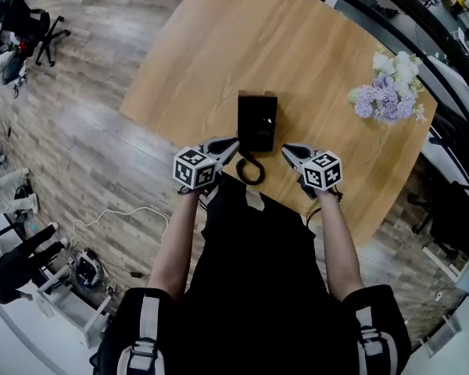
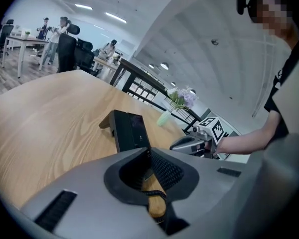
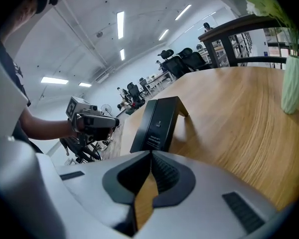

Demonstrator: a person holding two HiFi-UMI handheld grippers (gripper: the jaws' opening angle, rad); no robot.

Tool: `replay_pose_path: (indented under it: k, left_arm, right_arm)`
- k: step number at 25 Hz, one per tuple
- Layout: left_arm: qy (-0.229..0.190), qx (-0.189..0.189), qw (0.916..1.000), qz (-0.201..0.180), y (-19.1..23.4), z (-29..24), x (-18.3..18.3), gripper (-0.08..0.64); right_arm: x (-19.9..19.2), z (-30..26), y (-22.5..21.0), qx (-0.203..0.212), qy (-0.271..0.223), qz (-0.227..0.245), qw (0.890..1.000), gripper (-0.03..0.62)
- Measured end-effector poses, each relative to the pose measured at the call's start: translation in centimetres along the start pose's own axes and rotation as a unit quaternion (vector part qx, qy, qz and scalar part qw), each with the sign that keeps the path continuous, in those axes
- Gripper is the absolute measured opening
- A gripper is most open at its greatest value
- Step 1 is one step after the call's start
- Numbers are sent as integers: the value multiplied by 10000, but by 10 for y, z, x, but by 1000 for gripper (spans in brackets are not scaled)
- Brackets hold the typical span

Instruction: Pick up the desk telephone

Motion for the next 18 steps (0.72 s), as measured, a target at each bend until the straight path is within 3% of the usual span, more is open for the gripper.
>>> replay_pose_path:
  k: [6,11,18]
  left_arm:
    - [280,12,9996,79,15,-6,-3,31]
    - [335,-140,9984,426,28,-17,-10,186]
    - [501,-159,9980,360,41,-32,-9,255]
  right_arm:
    - [-2,-14,2,128,197,-95,9997,25]
    - [3,-25,0,169,257,-166,9994,26]
    - [9,-35,-6,312,181,-311,9989,28]
Point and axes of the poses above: the fingertips, and each gripper's own axes: z backward along the fingers, y to its left, x out of its top, the point moved 9 cm from there along z, backward along the fingers, and after that the axes turned 8 degrees about -x, right-handed, at the moved point
